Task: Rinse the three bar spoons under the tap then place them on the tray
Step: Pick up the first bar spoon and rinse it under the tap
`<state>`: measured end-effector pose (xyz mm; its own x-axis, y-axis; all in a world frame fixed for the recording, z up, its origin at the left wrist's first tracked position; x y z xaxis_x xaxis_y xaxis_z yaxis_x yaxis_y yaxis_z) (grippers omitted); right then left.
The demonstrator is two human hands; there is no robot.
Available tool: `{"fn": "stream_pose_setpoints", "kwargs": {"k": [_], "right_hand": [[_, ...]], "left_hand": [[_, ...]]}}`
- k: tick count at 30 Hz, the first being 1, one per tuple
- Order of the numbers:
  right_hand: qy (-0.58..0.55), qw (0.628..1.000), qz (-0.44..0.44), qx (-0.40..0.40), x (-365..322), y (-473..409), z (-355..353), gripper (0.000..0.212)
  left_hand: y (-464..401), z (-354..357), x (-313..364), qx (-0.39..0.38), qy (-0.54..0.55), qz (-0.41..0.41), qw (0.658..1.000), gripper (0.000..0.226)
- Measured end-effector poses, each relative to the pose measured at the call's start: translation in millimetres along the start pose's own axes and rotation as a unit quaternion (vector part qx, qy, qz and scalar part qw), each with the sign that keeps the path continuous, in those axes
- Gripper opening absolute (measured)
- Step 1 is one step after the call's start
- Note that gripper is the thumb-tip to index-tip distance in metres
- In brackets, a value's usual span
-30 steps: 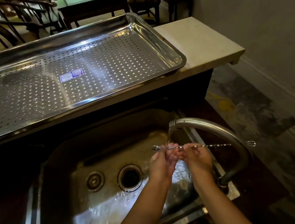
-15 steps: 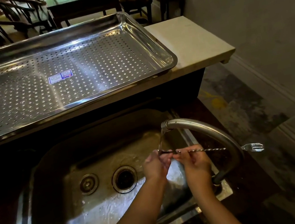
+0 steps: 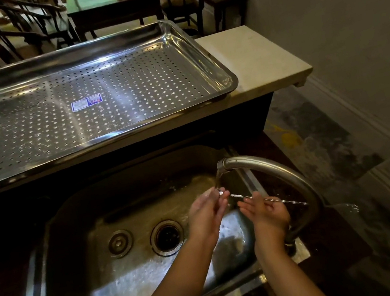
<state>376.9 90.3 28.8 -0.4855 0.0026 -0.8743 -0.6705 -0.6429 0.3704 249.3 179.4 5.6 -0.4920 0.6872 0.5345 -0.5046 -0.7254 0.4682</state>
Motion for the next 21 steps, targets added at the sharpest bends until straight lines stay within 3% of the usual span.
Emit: {"fn": "stream_pose_setpoints", "kwargs": {"k": [6,12,15,19,21], "right_hand": [[-0.040,0.999,0.019,0.001,6.0,3.6,-0.5,0.021],[-0.046,0.999,0.018,-0.007,9.7,5.1,1.7,0.017],[-0.016,0.999,0.022,-0.021,13.0,5.3,11.5,0.020],[0.025,0.998,0.025,-0.052,18.8,3.8,32.0,0.023],[0.051,0.997,0.018,-0.060,20.7,3.2,41.1,0.023]], "left_hand": [[2.9,-1.4,4.6,0.037,-0.038,0.014,0.999,0.007],[9.4,1.6,-3.0,0.022,0.028,0.015,0.999,0.010],[12.5,11.6,-3.6,0.012,-0.029,0.016,0.999,0.011],[20.5,4.7,22.2,0.062,-0.226,0.045,0.971,0.011],[24.3,4.0,34.3,0.060,-0.242,0.071,0.966,0.015]]}}
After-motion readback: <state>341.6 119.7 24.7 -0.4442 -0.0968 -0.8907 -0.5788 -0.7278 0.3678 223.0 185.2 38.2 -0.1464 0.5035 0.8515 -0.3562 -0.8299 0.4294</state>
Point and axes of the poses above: each hand's wrist, its own y-axis away from the middle knuckle, its own z-axis out of the palm, x = y × z, the point moved 10 cm from there along -y, towards the middle knuckle, and after that the axes turned 13 degrees about -x, right-handed, at the moved point
